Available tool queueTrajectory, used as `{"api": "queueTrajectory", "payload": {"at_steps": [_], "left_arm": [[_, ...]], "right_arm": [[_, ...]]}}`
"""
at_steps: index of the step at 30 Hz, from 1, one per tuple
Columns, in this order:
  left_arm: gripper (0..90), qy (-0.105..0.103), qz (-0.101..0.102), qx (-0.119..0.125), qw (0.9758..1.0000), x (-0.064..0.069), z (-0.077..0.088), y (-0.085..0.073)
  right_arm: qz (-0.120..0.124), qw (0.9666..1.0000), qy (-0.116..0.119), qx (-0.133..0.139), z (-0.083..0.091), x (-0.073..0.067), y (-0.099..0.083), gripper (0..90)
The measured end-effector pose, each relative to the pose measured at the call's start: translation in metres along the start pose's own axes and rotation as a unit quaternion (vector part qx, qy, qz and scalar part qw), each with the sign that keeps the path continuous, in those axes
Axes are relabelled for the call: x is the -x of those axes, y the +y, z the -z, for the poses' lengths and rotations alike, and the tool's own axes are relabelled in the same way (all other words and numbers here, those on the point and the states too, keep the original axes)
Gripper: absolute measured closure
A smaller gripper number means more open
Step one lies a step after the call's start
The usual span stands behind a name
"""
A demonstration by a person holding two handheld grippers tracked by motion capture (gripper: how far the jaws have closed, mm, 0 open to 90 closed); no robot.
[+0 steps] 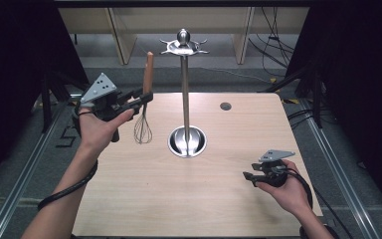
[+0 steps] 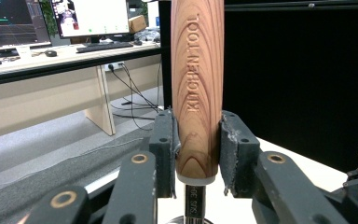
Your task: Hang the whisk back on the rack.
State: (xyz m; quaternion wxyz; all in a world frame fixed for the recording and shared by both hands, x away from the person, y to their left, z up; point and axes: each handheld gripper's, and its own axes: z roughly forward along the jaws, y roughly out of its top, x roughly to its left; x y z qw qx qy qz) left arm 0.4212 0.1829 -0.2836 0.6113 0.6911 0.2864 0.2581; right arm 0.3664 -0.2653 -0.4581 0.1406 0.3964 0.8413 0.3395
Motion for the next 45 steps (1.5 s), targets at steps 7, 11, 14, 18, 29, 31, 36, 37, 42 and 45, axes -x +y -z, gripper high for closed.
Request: {"api": "queueTrajectory", "payload": {"at_steps": [7,11,14,18,29,31,36,37,42,45], "left_arm": [[68.5,-0.001,-0.001,-0.001,1.0,-0.001,-0.002,0.002],[68.5,-0.001,-0.005,-0.001,1.0,-0.001,-0.004,0.004],[68.5,-0.002,-0.004,-0.001,1.0,-0.001,-0.004,0.006],[68.5,-0.002,-0.002,-0.001,1.0,-0.002,-0.005,0.009],[68.5,-0.002,-0.004,-0.004,1.0,-0.003,-0.01,0.012],[68.5,-0.001,-0.003,-0.004,1.0,-0.004,-0.011,0.013],[68.4,-0.001,-0.003,-0.005,1.0,-0.005,-0.012,0.016],[68.5,-0.002,-0.002,-0.005,1.0,-0.005,-0.013,0.016],[68.5,-0.002,0.0,-0.007,1.0,-0.006,-0.015,0.016],[68.5,-0.004,0.002,-0.009,1.0,-0.007,-0.017,0.016]], "right_arm": [[-0.001,1.0,0.002,-0.004,0.0,0.0,0.0,50.9],[-0.002,1.0,0.002,-0.004,0.0,-0.001,0.0,50.8],[0.0,1.0,0.0,-0.001,0.0,-0.001,0.0,50.7],[-0.001,1.0,0.002,-0.005,0.0,0.0,0.0,50.6],[-0.006,0.9999,0.003,-0.008,0.0,-0.001,0.0,50.4],[-0.006,0.9999,0.003,-0.008,0.0,-0.001,0.0,50.4],[0.002,1.0,0.001,-0.006,-0.001,0.0,-0.001,50.3],[0.003,1.0,0.0,-0.003,-0.001,0.0,-0.001,50.3],[0.004,1.0,0.0,-0.004,-0.001,0.0,-0.001,50.3],[0.003,1.0,0.0,-0.004,-0.001,0.0,-0.001,50.3]]}}
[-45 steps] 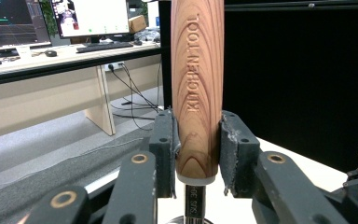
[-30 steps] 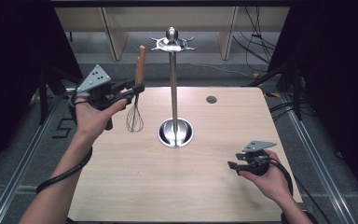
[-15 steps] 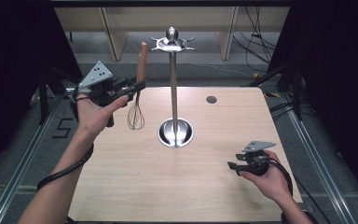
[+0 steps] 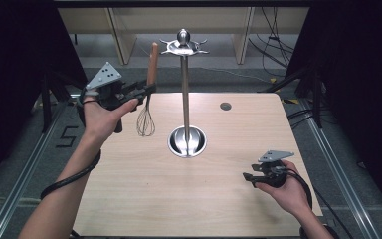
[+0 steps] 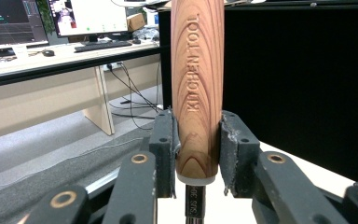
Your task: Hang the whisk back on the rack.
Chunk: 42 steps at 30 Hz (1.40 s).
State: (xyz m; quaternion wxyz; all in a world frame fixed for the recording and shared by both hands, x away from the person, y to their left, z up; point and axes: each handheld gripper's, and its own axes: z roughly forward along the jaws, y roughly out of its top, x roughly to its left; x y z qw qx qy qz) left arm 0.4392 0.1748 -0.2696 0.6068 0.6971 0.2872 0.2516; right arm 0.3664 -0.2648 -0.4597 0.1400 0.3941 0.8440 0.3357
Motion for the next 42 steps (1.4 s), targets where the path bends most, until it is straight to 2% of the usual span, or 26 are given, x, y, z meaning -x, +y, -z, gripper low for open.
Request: {"api": "queueTrajectory", "payload": {"at_steps": [2,24,28,29,42], "left_arm": [[68.5,-0.004,0.004,0.004,1.0,-0.001,-0.001,0.0],[68.5,-0.001,0.003,-0.002,1.0,-0.005,-0.006,0.003],[68.5,-0.003,0.002,-0.005,1.0,-0.006,-0.007,0.003],[68.5,-0.003,0.003,-0.005,1.0,-0.006,-0.008,0.003],[68.5,-0.009,0.012,-0.013,0.9998,-0.007,-0.01,0.002]], "right_arm": [[-0.001,1.0,0.0,0.0,0.0,0.0,0.0,50.3],[0.0,1.0,0.001,-0.002,-0.001,0.0,0.0,50.2],[-0.01,0.9999,0.004,-0.007,0.0,-0.002,0.0,50.1],[-0.002,1.0,0.002,-0.005,-0.001,-0.001,0.0,50.1],[-0.004,1.0,-0.001,-0.009,-0.001,0.0,-0.001,50.0]]}}
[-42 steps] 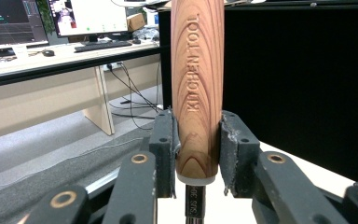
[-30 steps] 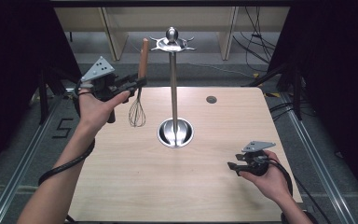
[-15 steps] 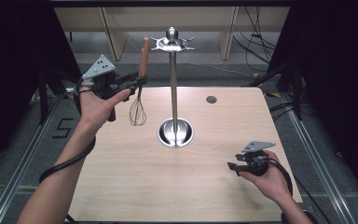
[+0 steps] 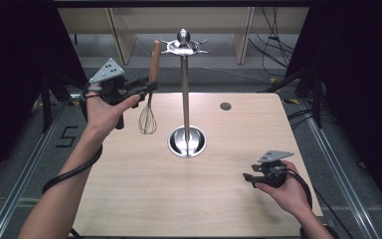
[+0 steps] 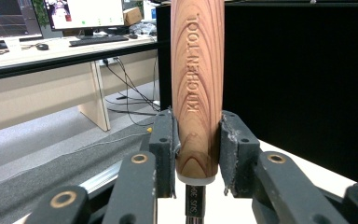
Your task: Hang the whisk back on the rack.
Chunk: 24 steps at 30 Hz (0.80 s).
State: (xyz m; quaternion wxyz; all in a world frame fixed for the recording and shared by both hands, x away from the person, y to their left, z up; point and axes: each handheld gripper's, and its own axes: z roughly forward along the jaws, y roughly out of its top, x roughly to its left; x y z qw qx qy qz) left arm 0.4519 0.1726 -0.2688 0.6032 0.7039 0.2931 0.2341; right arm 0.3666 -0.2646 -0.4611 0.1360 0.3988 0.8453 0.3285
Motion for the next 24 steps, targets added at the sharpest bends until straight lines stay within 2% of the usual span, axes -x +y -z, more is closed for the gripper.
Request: {"api": "queueTrajectory", "payload": {"at_steps": [5,7,9,24], "left_arm": [[68.5,-0.001,0.001,-0.001,1.0,-0.0011,-0.0008,0.0004],[68.5,-0.003,0.0,-0.002,1.0,-0.0015,-0.0011,0.0004],[68.5,-0.005,0.001,-0.004,1.0,-0.0017,-0.0019,0.0],[68.4,-0.014,0.002,-0.019,0.9997,-0.0026,-0.01,-0.0021]], "right_arm": [[0.0,1.0,0.0,-0.005,0.0001,-0.0002,0.0001,50.0],[-0.016,0.9998,0.004,-0.009,0.0008,-0.0026,0.0003,50.0],[-0.006,1.0,0.002,-0.007,0.0005,-0.0008,0.0003,50.0],[-0.004,1.0,0.001,-0.008,0.0,-0.0005,0.0002,50.0]]}}
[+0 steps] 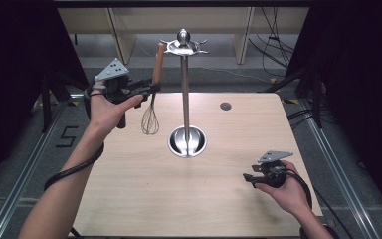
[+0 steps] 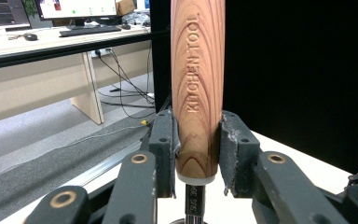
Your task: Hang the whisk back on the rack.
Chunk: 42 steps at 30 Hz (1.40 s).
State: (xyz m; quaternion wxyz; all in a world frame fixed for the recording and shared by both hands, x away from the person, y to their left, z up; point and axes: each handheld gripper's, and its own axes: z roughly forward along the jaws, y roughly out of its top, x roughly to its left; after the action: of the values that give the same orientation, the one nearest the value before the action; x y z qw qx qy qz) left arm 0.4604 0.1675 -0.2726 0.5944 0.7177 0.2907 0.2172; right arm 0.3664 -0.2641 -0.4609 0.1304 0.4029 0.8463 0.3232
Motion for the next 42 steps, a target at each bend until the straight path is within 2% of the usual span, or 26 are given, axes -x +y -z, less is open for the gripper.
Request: {"api": "queueTrajectory", "payload": {"at_steps": [3,4,12,15,19,21,22,26,28,32,35,36,37,38,42], "left_arm": [[68.4,0.0,-0.001,-0.003,1.0,0.001,-0.002,0.0],[68.4,0.001,0.001,-0.003,1.0,0.001,-0.002,-0.001],[68.4,0.001,0.001,-0.005,1.0,0.002,-0.006,-0.001],[68.3,0.0,0.0,-0.008,1.0,0.002,-0.007,-0.001],[68.3,0.001,0.003,-0.01,0.9999,0.003,-0.01,-0.003],[68.3,0.0,0.001,-0.01,1.0,0.003,-0.01,-0.003],[68.3,0.0,0.002,-0.011,0.9999,0.003,-0.011,-0.004],[68.3,0.0,0.004,-0.012,0.9999,0.004,-0.012,-0.005],[68.3,0.0,0.001,-0.013,0.9999,0.003,-0.012,-0.006],[68.3,0.002,0.002,-0.014,0.9999,0.004,-0.013,-0.007],[68.3,0.001,0.001,-0.014,0.9999,0.004,-0.013,-0.007],[68.3,0.001,0.003,-0.014,0.9999,0.004,-0.014,-0.008],[68.3,0.002,0.004,-0.014,0.9999,0.004,-0.014,-0.008],[68.3,0.002,0.004,-0.014,0.9999,0.004,-0.014,-0.008],[68.3,0.002,0.004,-0.014,0.9999,0.004,-0.014,-0.008]], "right_arm": [[0.001,1.0,0.0,0.0,0.0,0.0,0.0,50.0],[0.009,1.0,-0.002,0.002,-0.001,0.001,0.0,50.1],[0.008,0.9999,-0.003,0.011,-0.003,0.0,-0.001,50.0],[0.009,0.9999,-0.003,0.01,-0.003,0.0,-0.001,50.0],[-0.003,1.0,0.001,-0.001,-0.001,-0.001,-0.001,50.0],[0.005,1.0,0.001,-0.001,-0.001,0.0,0.0,50.0],[0.005,0.9999,-0.002,0.01,-0.003,0.0,-0.001,50.0],[0.005,0.9999,-0.002,0.008,-0.003,0.0,-0.001,50.0],[0.001,0.9997,-0.004,0.023,-0.006,-0.001,-0.002,50.0],[0.007,1.0,-0.001,0.005,-0.002,0.0,-0.001,50.1],[0.006,0.9999,-0.002,0.009,-0.003,0.0,-0.001,50.0],[-0.002,1.0,0.0,0.008,-0.003,-0.001,-0.001,50.0],[0.005,0.9999,-0.001,0.009,-0.003,0.0,-0.001,50.0],[0.006,1.0,0.001,0.001,-0.001,0.0,-0.001,50.1],[0.004,1.0,0.001,-0.001,-0.001,0.0,-0.001,50.1]]}}
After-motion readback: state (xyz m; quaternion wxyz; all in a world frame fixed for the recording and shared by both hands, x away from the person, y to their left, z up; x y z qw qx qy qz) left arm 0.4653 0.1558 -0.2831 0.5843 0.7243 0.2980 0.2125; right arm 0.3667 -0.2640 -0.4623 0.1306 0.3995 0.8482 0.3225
